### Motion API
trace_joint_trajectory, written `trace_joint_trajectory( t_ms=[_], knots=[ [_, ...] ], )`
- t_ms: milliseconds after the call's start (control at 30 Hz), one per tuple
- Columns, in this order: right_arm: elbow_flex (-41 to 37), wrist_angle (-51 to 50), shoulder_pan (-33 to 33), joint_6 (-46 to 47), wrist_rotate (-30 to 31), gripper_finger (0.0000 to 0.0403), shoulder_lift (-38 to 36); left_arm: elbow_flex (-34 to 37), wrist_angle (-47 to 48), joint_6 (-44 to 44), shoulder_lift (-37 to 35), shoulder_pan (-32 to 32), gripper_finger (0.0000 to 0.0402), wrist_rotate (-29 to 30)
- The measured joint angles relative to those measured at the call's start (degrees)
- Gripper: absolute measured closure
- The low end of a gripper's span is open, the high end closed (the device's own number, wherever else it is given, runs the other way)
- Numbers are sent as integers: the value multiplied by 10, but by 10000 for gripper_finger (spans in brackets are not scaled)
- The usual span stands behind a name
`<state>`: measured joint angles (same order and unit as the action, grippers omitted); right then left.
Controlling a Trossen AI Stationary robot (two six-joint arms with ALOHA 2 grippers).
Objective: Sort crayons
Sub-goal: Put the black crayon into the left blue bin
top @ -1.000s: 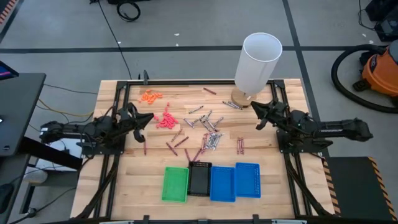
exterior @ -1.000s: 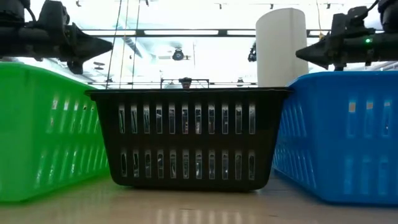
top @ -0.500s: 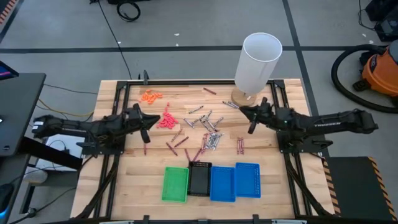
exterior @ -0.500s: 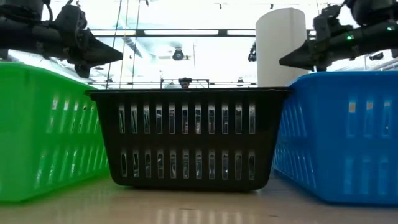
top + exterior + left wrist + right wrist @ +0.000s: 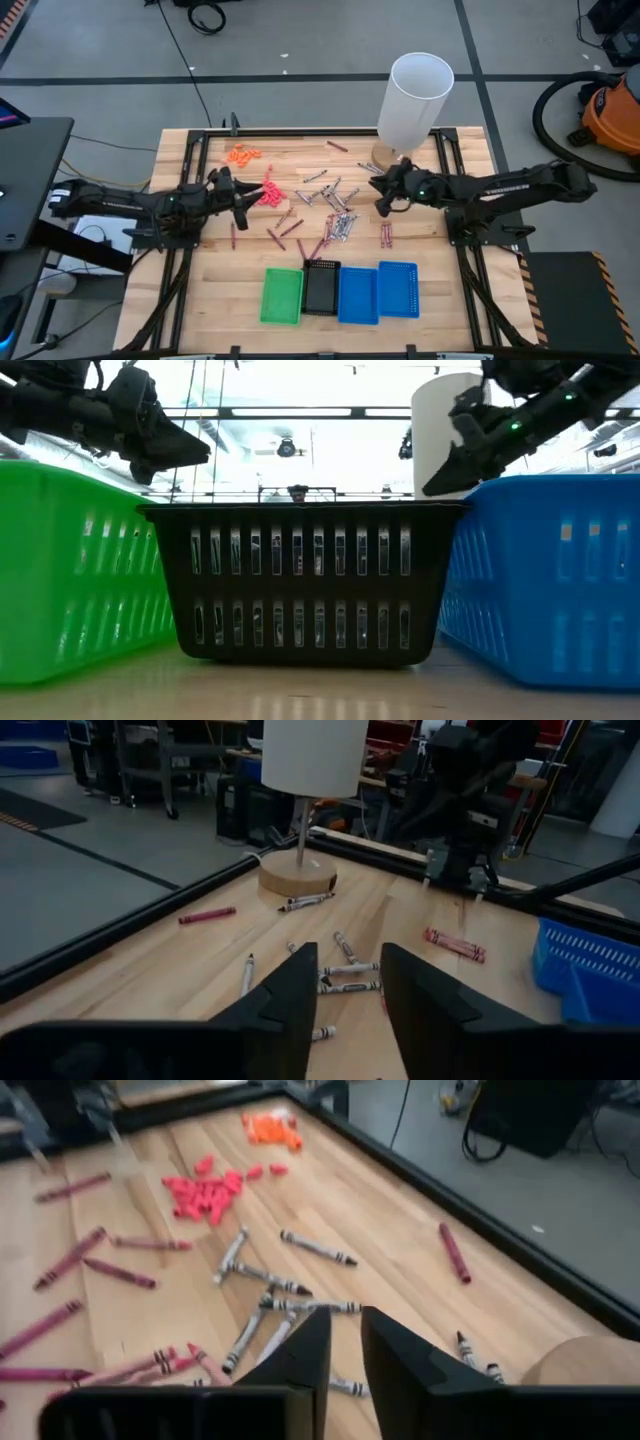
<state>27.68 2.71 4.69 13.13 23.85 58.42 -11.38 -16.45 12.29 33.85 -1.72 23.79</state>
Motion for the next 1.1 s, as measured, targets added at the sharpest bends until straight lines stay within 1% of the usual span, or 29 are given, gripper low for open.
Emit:
trace_joint_trajectory(
  t_ms=[133, 267, 533, 667, 933, 1100],
  knots=[
    [33, -21, 0, -4, -23, 304, 49, -11, 11, 14, 22, 0, 249, 0],
    [71, -43, 0, -18, -42, 290, 94, -19, 18, 26, 38, 0, 244, -7],
    [122, -72, -1, -51, -72, 289, 157, -21, 18, 26, 41, 0, 244, -10],
    [156, -106, 2, -77, -77, 290, 190, -21, 15, 28, 41, -1, 244, -10],
    [244, -185, 31, -132, -108, 290, 281, -21, 5, 31, 41, -1, 244, -11],
    [289, -208, 52, -171, -130, 281, 334, -21, 4, 31, 41, -1, 244, -11]
  ],
)
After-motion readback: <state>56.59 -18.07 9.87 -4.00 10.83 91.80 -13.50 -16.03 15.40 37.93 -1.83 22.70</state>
